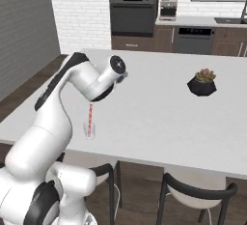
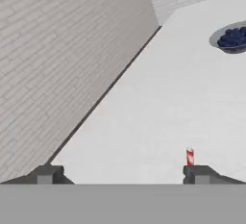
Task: Take a straw from the drawer in front and place it inside the glass cup on the dining counter.
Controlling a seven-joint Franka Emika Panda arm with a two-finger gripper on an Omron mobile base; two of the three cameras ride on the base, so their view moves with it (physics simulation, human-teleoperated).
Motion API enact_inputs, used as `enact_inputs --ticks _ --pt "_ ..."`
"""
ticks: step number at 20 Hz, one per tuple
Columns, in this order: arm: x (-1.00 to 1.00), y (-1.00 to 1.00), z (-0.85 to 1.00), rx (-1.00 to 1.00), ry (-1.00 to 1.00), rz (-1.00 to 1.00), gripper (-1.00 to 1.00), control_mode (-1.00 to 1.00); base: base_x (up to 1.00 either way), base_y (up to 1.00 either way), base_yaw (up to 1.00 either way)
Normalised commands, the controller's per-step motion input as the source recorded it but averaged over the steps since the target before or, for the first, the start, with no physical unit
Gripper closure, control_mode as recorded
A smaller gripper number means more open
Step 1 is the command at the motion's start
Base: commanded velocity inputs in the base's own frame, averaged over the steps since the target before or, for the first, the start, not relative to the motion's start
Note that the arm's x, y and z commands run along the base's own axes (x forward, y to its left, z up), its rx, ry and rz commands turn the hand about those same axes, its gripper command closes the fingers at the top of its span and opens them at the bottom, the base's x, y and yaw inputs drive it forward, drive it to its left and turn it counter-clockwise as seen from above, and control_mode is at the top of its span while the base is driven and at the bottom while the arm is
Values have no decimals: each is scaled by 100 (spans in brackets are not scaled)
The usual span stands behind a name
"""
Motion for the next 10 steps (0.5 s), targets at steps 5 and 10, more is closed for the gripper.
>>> enact_inputs --ticks 5,10 --pt "-5 -12 27 -12 55 -21 -100 -100 0 0 0" --pt "-30 -16 -2 -8 49 -19 -100 -100 0 0 0"
